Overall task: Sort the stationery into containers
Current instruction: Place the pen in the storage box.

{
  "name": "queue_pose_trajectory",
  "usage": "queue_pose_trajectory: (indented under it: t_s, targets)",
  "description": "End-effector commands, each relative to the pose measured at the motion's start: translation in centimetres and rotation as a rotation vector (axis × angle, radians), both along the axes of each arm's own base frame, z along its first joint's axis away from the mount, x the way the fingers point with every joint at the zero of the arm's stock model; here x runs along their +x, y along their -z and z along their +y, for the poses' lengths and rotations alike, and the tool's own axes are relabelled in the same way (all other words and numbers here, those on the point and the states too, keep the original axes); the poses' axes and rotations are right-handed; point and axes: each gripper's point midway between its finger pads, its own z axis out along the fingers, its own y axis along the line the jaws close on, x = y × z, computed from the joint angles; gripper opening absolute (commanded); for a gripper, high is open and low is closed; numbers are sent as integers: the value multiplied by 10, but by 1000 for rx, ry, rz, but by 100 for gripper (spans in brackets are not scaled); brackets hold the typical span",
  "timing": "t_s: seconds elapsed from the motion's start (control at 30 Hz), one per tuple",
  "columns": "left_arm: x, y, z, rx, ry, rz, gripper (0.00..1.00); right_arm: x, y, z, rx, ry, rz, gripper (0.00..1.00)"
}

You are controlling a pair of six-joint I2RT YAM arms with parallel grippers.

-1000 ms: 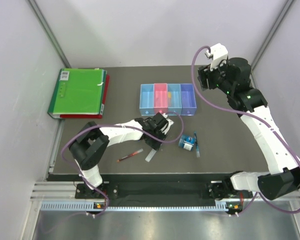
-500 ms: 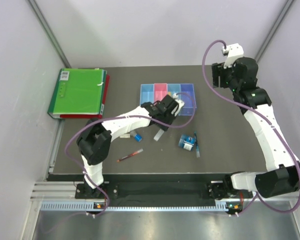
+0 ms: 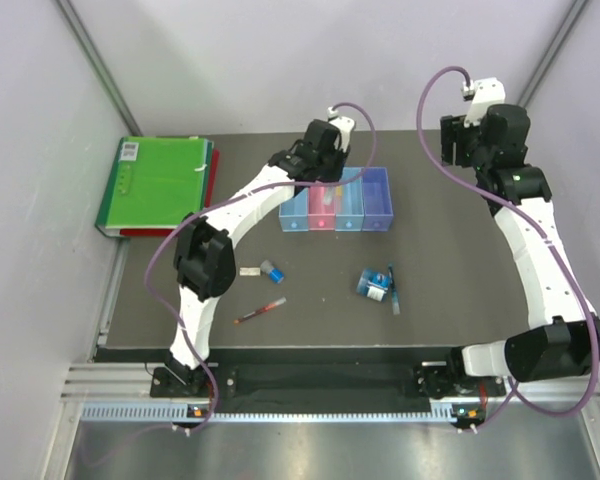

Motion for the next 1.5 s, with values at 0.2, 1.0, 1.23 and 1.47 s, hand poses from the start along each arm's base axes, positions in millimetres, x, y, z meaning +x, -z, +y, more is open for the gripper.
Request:
queue_pose_trajectory:
  t_s: [0.2, 1.0, 1.23, 1.47]
  targets:
    - [36, -22, -54, -358, 75, -32, 0, 10, -26, -19, -25, 53, -59, 73]
    - [56, 71, -47, -338, -39, 73, 4, 19, -17, -7, -10, -11, -29, 73]
    - [56, 77, -44, -327, -38, 79, 45, 19, -21, -5, -15, -24, -38, 74]
    - [58, 50, -50, -357, 14, 23, 61, 17, -20, -4, -13, -32, -36, 74]
